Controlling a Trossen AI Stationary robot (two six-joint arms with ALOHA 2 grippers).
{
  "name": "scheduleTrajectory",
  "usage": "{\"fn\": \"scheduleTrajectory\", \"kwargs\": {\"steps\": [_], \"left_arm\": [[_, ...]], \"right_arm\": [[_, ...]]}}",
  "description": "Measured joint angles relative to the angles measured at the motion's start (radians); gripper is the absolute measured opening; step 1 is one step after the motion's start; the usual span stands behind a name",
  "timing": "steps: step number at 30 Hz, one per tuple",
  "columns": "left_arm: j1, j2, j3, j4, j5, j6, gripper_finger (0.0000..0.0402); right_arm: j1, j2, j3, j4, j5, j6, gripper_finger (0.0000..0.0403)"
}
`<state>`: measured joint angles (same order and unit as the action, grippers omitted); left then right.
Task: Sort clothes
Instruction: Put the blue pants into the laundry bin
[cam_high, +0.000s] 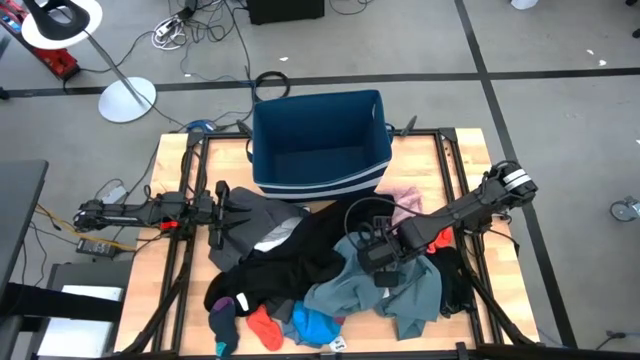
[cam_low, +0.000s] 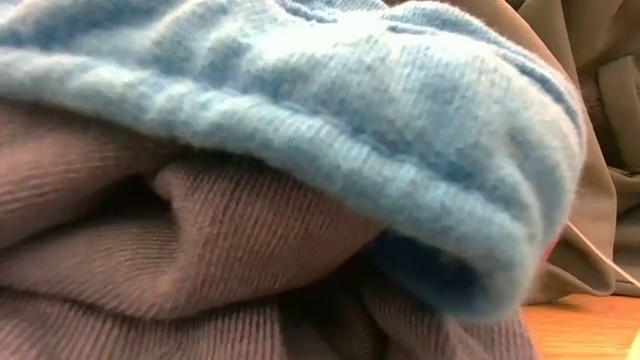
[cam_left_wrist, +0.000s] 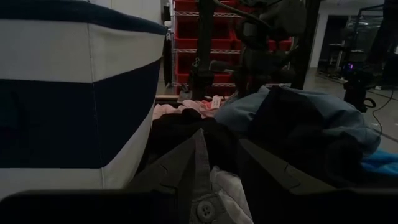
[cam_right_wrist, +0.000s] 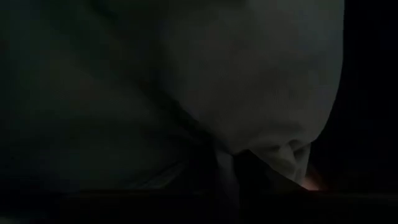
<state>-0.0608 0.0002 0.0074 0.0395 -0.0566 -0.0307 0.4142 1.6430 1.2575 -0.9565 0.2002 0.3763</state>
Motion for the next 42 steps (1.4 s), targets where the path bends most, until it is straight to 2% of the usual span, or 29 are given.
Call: {"fn": "scheduleTrajectory", "kwargs": {"steps": [7,19,32,38,42], "left_arm": [[0.000,0.000,0.000,0.001,0.000,0.000,0.0124],[0.000,0.000,0.000,0.003,0.000,0.000,0.0124],[0.000,0.000,0.000,0.016,0.000,0.000,0.0124],[0.000,0.000,0.000,0.016,0.000,0.000,0.0124],[0.000,0.000,0.000,0.016,0.000,0.000,0.0124]], "right_arm": [[0.004,-0.012,0.067,-0.064,0.005,0.020,0.0013],[0.004,-0.027,0.374,-0.267,0.182,0.001,0.0013],[-0.005,-0.027,0.699,-0.282,0.349,-0.102,0.0013],[-0.044,-0.027,0.824,-0.262,0.429,-0.159,0.0013],[-0.084,-0.027,0.893,-0.205,0.440,-0.216,0.0013]]}}
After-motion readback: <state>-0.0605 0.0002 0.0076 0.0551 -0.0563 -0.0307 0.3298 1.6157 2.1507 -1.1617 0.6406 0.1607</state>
